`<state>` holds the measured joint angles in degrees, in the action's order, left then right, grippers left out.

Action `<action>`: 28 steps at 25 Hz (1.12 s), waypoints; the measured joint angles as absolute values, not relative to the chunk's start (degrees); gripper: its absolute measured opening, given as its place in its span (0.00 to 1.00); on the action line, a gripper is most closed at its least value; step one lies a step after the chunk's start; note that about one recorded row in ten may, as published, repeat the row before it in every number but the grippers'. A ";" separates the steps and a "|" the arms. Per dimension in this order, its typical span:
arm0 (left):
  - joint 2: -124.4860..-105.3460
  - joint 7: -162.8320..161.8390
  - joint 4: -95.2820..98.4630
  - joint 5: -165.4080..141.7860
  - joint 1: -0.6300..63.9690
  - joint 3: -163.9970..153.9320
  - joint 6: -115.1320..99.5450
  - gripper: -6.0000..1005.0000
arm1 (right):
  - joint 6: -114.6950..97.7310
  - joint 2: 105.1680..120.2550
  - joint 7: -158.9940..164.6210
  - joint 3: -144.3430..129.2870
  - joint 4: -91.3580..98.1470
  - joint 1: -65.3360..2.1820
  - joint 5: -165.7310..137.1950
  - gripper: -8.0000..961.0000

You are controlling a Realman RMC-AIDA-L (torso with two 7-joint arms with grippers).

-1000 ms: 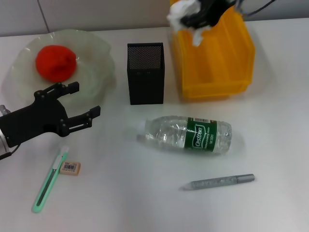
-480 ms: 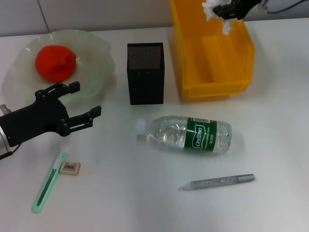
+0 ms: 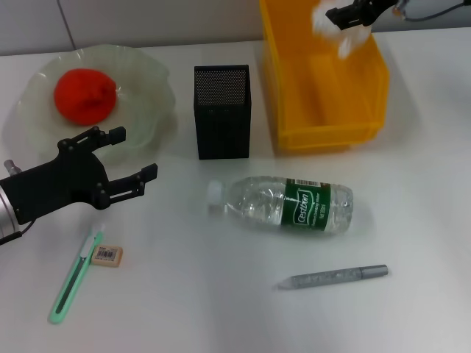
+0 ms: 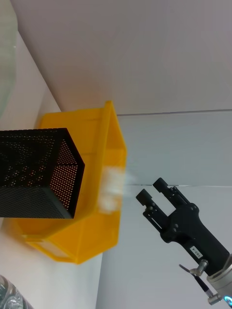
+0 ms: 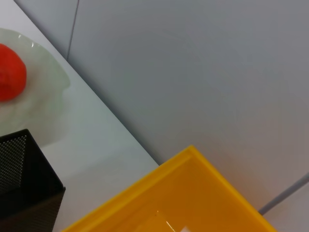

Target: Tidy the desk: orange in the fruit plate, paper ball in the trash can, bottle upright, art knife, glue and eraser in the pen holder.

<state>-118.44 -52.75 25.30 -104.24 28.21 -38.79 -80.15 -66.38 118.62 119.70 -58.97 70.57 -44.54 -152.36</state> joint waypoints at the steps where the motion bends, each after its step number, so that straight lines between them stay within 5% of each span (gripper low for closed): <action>1: -118.44 -52.75 25.30 -104.24 28.21 -38.79 -80.15 0.85 | -66.38 118.62 119.70 -58.97 70.57 -44.54 -152.36 0.54; 7: -118.49 -52.78 25.32 -104.23 28.21 -38.92 -80.15 0.85 | -66.67 118.74 119.82 -58.88 70.80 -44.40 -151.67 0.72; 18: -118.26 -52.81 25.37 -104.23 28.18 -39.13 -80.55 0.85 | -84.18 118.35 121.61 -51.78 81.53 -42.29 -135.53 0.73; 28: -118.14 -54.11 25.86 -104.28 27.15 -39.06 -80.83 0.85 | -98.53 117.90 125.78 -50.69 89.67 -38.29 -134.09 0.87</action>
